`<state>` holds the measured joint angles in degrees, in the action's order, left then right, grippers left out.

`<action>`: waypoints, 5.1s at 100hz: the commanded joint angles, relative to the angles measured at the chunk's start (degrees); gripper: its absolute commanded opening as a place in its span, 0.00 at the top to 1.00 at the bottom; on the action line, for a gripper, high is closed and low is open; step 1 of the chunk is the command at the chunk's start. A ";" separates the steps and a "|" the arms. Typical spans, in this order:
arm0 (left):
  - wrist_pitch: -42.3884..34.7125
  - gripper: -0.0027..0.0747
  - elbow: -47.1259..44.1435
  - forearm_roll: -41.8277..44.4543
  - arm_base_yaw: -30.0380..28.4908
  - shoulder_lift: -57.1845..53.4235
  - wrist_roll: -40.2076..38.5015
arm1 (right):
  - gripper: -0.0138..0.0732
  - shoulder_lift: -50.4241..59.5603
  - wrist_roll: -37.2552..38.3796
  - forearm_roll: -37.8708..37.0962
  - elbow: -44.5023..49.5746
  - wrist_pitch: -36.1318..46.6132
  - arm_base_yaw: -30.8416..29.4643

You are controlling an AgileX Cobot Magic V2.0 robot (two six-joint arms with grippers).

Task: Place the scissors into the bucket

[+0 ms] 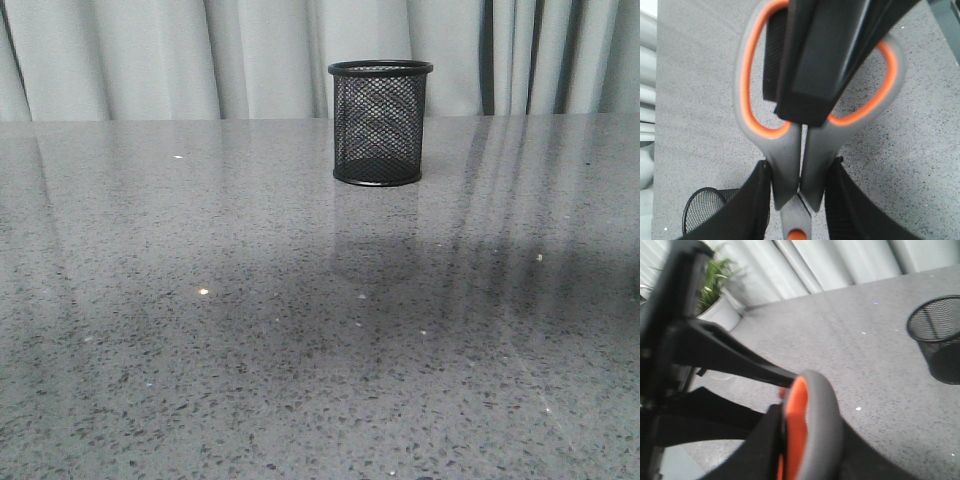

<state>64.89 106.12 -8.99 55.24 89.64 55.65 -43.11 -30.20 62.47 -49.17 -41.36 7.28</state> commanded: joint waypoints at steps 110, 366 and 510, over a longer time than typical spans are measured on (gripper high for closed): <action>5.34 0.37 1.94 -0.25 -34.08 -17.83 -14.64 | 0.89 -29.37 -0.17 -29.42 -36.45 -4.45 -0.11; 1.58 0.99 -2.87 -3.70 -39.36 -21.41 -22.54 | 0.89 -27.01 6.66 -34.89 -41.66 -0.85 -1.21; -66.99 0.99 -91.10 -22.35 -39.36 -77.39 -23.14 | 0.89 35.53 6.66 -34.42 29.53 26.60 -1.21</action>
<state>1.99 13.46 -30.61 16.03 11.79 33.06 -6.94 -23.44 27.20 -18.31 -18.55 6.52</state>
